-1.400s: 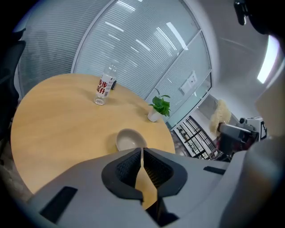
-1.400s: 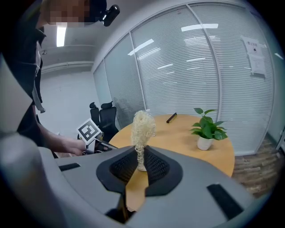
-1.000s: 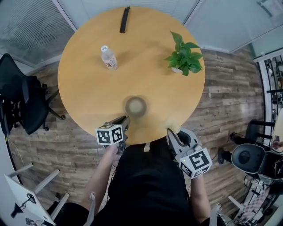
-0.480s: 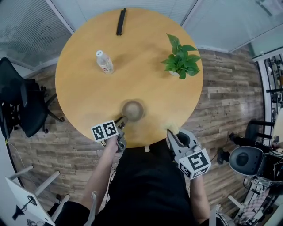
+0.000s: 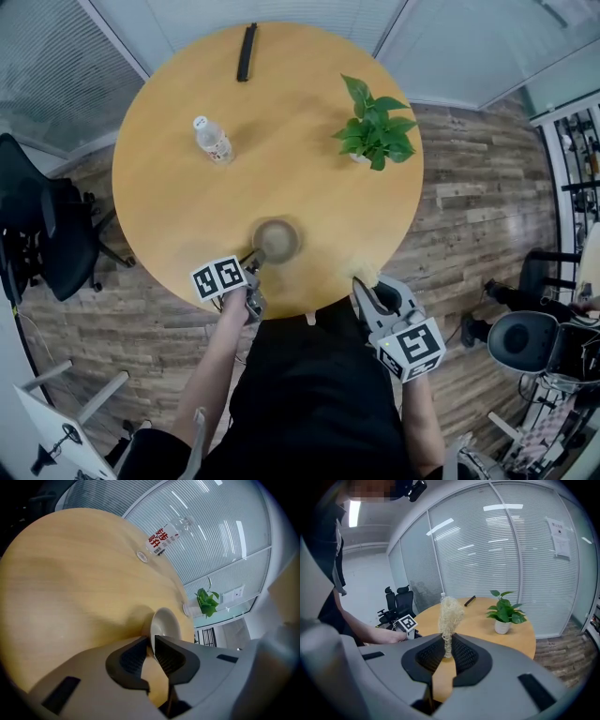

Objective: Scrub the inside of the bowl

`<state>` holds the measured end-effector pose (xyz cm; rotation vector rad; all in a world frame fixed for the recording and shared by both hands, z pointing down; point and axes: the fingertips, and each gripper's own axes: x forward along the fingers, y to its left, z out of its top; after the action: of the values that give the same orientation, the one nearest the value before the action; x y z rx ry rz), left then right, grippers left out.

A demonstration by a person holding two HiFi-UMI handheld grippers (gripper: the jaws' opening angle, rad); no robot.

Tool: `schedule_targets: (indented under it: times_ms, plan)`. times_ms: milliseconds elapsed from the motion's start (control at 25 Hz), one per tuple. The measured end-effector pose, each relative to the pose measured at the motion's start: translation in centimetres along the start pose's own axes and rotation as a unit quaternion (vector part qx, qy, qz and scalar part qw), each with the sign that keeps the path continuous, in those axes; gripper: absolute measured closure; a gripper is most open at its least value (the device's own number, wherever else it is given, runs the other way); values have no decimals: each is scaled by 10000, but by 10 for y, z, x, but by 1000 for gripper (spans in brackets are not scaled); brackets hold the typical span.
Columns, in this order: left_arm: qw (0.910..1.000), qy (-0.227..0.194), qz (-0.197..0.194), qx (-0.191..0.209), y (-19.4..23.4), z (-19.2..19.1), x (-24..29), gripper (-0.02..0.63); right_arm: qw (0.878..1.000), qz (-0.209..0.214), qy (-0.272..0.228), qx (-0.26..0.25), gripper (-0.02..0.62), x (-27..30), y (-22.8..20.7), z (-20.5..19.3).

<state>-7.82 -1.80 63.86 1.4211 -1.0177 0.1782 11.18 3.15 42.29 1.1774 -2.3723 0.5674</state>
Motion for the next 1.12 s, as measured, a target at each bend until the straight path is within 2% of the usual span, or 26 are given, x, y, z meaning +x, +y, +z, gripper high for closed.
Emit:
schedule_targets:
  times_ms: [240, 600, 920, 1120]
  plan:
    - [10000, 35, 41, 39, 0, -4, -1, 560, 10000, -9, 5, 7, 557, -3, 2, -3]
    - [9993, -62, 54, 377, -10, -11, -16, 586, 9998, 134, 92, -95, 557, 3, 14, -10]
    - [9931, -222, 50, 1148, -52, -9, -40, 589, 9980, 458, 380, -210, 557, 29, 35, -19]
    - [9847, -416, 197, 1679, -73, -2, -60, 589, 9915, 604, 604, -977, 557, 61, 55, -27]
